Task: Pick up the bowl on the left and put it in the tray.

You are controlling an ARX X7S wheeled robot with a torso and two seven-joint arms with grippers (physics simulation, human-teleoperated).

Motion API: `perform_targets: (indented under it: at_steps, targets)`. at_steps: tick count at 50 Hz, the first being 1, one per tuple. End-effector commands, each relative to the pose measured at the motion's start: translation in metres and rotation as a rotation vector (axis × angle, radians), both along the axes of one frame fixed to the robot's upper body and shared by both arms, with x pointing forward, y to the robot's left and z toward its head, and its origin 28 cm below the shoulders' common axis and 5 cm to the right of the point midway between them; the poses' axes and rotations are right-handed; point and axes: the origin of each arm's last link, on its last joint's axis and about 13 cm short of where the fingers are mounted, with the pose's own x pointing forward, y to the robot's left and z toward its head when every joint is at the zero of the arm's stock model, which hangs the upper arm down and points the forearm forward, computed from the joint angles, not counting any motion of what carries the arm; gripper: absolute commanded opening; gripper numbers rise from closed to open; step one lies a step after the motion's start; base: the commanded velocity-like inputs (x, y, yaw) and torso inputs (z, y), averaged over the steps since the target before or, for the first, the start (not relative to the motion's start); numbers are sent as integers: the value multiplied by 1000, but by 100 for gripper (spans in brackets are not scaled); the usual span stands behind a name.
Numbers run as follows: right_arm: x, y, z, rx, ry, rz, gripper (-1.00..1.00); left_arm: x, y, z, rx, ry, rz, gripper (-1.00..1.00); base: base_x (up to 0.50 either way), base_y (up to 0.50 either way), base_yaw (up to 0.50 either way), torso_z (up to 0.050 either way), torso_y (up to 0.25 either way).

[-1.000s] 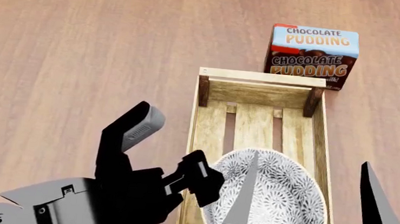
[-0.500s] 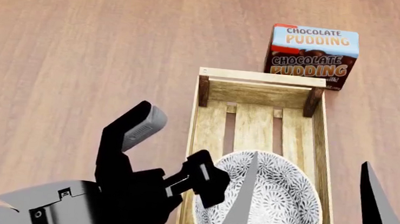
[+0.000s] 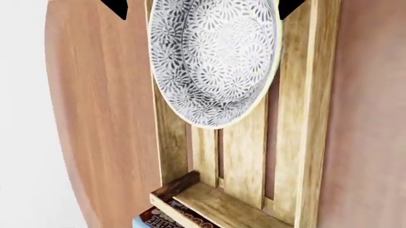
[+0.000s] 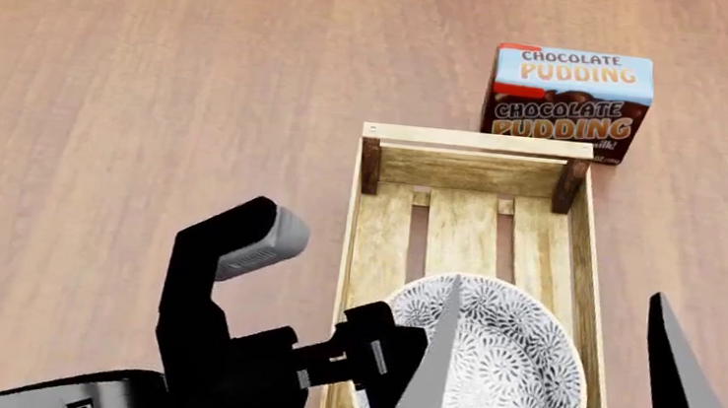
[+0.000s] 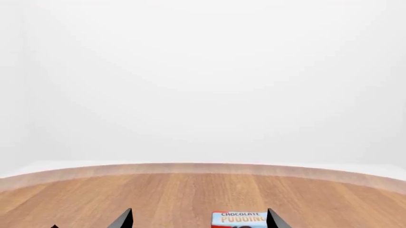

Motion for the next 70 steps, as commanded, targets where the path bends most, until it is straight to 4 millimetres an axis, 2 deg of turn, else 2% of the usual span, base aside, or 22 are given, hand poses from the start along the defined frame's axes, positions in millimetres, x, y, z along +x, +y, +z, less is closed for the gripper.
perform_targets:
  at_steps: [1, 6, 18, 19, 20, 22, 26, 36, 57, 70]
  targets:
    - [-1, 3, 5, 14, -24, 34, 100, -10, 1, 11, 61, -178, 51, 100, 0, 0, 0, 0, 0]
    - [-1, 3, 6, 13, -24, 36, 100, -12, 5, 9, 119, -261, 86, 100, 0, 0, 0, 0, 0]
    - [-1, 4, 4, 12, -21, 42, 100, -14, 13, 5, 179, -315, 147, 100, 0, 0, 0, 0, 0]
    - [0, 4, 4, 12, -21, 42, 100, -15, 16, 6, 19, -343, 155, 100, 0, 0, 0, 0, 0]
    - [0, 4, 4, 13, -21, 42, 100, -16, 18, 5, 19, -339, 140, 100, 0, 0, 0, 0, 0]
    - [0, 4, 4, 13, -21, 41, 100, -14, 20, 4, 137, -356, 206, 100, 0, 0, 0, 0, 0]
    - [0, 4, 4, 12, -20, 42, 100, -18, 26, 4, 202, -464, 249, 100, 0, 0, 0, 0, 0]
    - [0, 5, 3, 11, -18, 45, 100, -27, 40, 2, 331, -591, 336, 100, 0, 0, 0, 0, 0]
    - [-1, 5, 5, 9, -20, 47, 100, -52, 54, 2, 512, -767, 445, 100, 0, 0, 0, 0, 0]
    - [-1, 6, 4, 8, -20, 48, 100, -72, 61, 0, 561, -867, 489, 100, 0, 0, 0, 0, 0]
